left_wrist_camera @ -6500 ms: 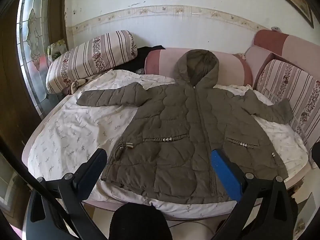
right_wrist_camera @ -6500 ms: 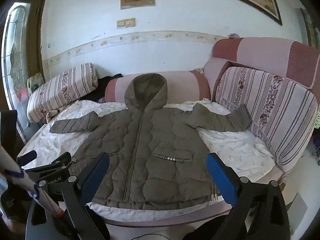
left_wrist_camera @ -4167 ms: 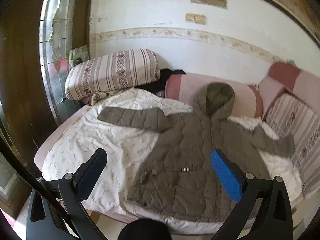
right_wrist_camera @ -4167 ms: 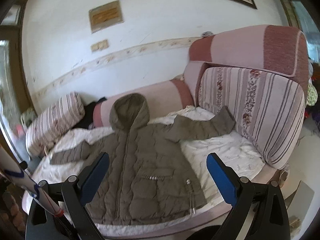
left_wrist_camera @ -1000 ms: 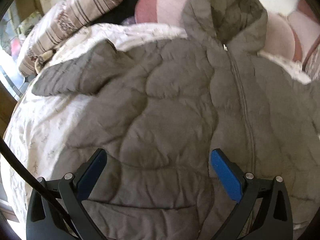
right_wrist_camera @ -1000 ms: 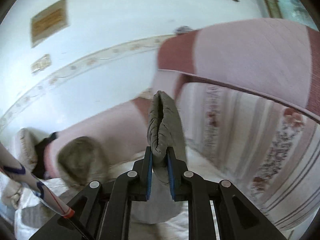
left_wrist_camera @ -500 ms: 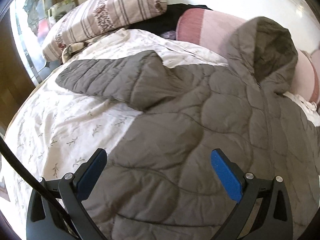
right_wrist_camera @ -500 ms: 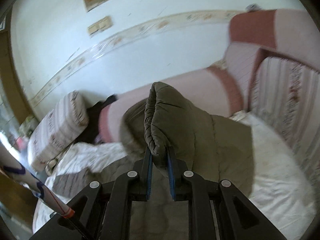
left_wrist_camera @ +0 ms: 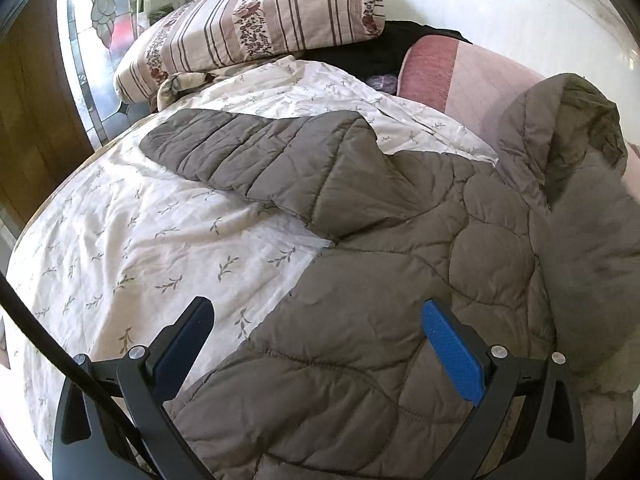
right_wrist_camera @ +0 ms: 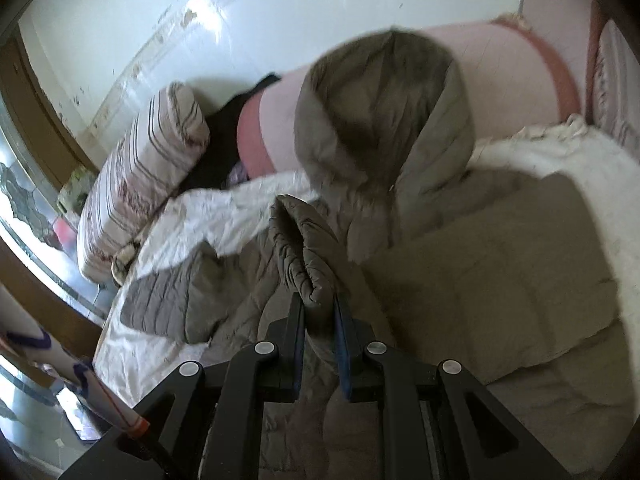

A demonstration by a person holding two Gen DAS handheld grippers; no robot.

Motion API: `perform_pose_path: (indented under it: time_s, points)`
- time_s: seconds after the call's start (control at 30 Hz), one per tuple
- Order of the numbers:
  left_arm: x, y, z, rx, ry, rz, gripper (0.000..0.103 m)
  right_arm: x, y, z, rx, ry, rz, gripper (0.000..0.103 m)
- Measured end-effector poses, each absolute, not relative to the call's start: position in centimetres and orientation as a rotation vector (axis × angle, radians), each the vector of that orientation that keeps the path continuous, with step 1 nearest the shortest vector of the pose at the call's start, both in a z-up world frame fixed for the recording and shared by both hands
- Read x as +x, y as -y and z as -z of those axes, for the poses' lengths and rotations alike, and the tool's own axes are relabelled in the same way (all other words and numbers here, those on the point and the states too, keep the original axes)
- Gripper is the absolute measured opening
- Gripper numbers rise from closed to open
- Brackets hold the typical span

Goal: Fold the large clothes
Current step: 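Lift the grasped sleeve and fold it across the jacket front, then lay the sleeve on the jacket body and open the right gripper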

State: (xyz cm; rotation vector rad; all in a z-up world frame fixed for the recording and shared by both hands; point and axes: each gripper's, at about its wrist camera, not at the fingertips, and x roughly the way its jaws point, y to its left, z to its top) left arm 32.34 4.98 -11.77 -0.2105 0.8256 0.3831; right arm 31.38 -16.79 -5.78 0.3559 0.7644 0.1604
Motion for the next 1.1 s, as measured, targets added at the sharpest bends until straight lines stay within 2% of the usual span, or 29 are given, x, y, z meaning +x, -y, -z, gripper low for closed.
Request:
perform_pose_path:
  time_s: [0.1, 0.17, 0.27, 0.47, 0.63, 0.8, 0.9, 1.1]
  points:
    - [32.5, -4.9, 11.7, -0.215, -0.817, -0.383, 0.103, 32.3, 15.7, 7.3, 0.354, -0.801, -0.195, 0.019]
    - [32.5, -4.8, 11.8, -0.214, -0.811, -0.382, 0.103, 32.4, 15.3, 7.7, 0.361, -0.842, -0.248, 0.041]
    - [32.6, -4.8, 11.7, -0.219, -0.794, -0.386, 0.103, 31.0, 15.5, 6.5, 0.330, -0.799, -0.278, 0.050]
    - [33.0, -4.3, 11.7, -0.226, -0.773, -0.376, 0.103, 27.3, 22.4, 4.4, 0.367, -0.625, -0.156, 0.052]
    - [34.8, -2.2, 12.4, -0.162, -0.797, -0.307, 0.103, 26.6, 31.0, 7.7, 0.394, -0.654, 0.200, 0.044]
    - [36.8, -0.7, 14.2, -0.133, -0.883, -0.222, 0.103, 27.5, 36.7, 13.9, 0.477, -0.773, 0.350, 0.036]
    - [37.5, -0.6, 15.1, -0.130, -0.899, -0.229, 0.103, 27.7, 38.4, 15.4, 0.534, -0.792, 0.348, 0.035]
    - [37.6, 0.4, 15.8, -0.068, -0.885, -0.252, 0.103, 28.5, 38.1, 15.2, 0.474, -0.825, 0.370, 0.036]
